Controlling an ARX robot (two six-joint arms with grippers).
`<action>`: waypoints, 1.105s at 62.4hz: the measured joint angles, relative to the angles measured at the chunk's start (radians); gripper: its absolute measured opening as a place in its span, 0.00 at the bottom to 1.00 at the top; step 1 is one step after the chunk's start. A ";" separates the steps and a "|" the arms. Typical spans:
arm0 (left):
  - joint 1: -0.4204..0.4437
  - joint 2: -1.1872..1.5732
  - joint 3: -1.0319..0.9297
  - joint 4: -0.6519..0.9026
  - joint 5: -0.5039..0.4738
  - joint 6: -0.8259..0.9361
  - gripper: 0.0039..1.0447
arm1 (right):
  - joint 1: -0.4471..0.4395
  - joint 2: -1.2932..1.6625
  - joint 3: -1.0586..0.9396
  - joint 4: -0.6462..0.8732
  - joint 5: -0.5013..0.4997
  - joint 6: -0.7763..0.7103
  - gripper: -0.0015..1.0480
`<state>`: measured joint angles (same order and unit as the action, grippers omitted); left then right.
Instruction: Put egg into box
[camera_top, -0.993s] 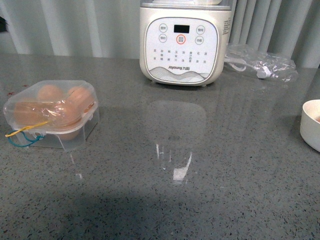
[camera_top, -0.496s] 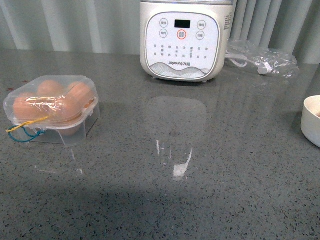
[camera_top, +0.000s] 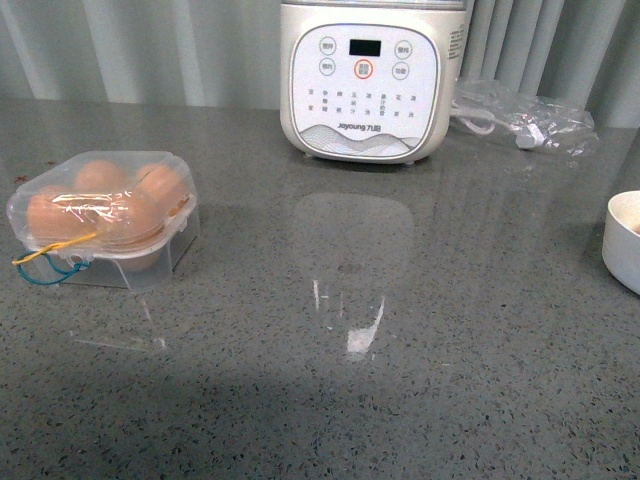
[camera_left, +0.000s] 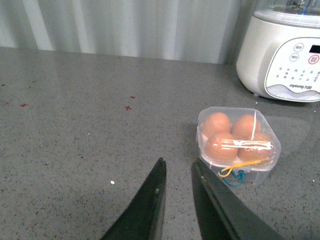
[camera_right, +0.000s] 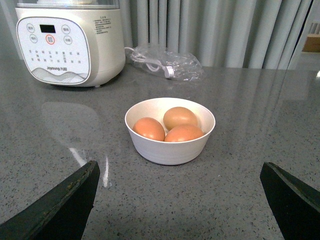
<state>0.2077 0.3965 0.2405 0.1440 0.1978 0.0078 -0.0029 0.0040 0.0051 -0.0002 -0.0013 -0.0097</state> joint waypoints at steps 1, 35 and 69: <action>-0.008 -0.008 -0.009 0.001 -0.010 -0.002 0.13 | 0.000 0.000 0.000 0.000 0.000 0.000 0.93; -0.208 -0.185 -0.165 -0.007 -0.199 -0.010 0.03 | 0.000 0.000 0.000 0.000 0.000 0.000 0.93; -0.208 -0.392 -0.211 -0.145 -0.197 -0.010 0.03 | 0.000 0.000 0.000 0.000 -0.001 0.000 0.93</action>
<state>-0.0002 0.0048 0.0292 -0.0010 0.0006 -0.0021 -0.0029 0.0040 0.0051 -0.0002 -0.0021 -0.0101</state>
